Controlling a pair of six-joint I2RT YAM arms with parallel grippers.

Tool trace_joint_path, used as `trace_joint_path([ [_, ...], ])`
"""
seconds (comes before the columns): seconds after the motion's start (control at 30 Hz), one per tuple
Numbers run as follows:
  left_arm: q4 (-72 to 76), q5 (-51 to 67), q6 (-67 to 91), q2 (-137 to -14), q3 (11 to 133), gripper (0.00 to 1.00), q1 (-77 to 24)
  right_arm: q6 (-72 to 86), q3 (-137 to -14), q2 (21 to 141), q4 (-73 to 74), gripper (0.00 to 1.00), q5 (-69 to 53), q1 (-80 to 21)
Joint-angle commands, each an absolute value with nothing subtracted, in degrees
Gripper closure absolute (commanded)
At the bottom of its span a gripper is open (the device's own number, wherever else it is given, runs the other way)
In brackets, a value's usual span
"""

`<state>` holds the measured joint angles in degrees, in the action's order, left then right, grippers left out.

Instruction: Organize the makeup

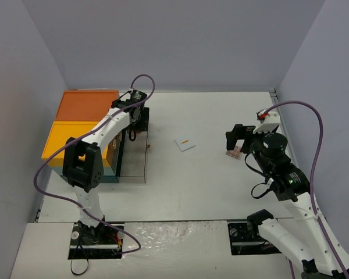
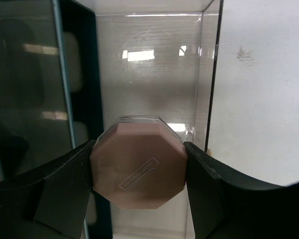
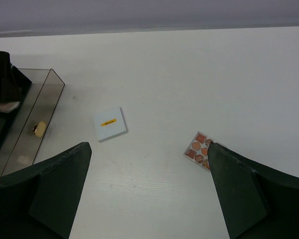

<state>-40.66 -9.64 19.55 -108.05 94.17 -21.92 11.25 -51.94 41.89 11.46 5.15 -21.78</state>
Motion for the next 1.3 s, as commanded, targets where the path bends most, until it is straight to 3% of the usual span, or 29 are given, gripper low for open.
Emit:
trace_joint_path([
  [0.0, -37.6, -10.5, 17.2, -110.1, 98.8, 0.61, -20.7, 10.7, -52.8, 42.1, 8.2, 0.0, 3.3, -21.6],
  [0.47, -35.3, -7.6, 18.4, -111.7, 97.9, 0.19, -19.9, 10.7, -52.1, 43.1, 8.2, 0.0, 1.1, -21.6],
  [0.73, -34.2, -1.5, 18.8, -108.7, 98.9, 0.16, -20.5, 11.0, -52.3, 43.4, 8.2, 0.0, 0.6, -21.6],
  [0.97, -33.2, 3.0, 12.6, -106.6, 102.7, 0.09, -27.8, 11.0, -52.1, 43.2, 8.2, 0.0, 0.6, -21.6],
  [1.27, -38.1, 6.5, 4.6, -116.5, 112.6, 0.04, -35.6, 11.2, -51.8, 42.3, 8.3, 0.0, -1.6, -21.6],
])
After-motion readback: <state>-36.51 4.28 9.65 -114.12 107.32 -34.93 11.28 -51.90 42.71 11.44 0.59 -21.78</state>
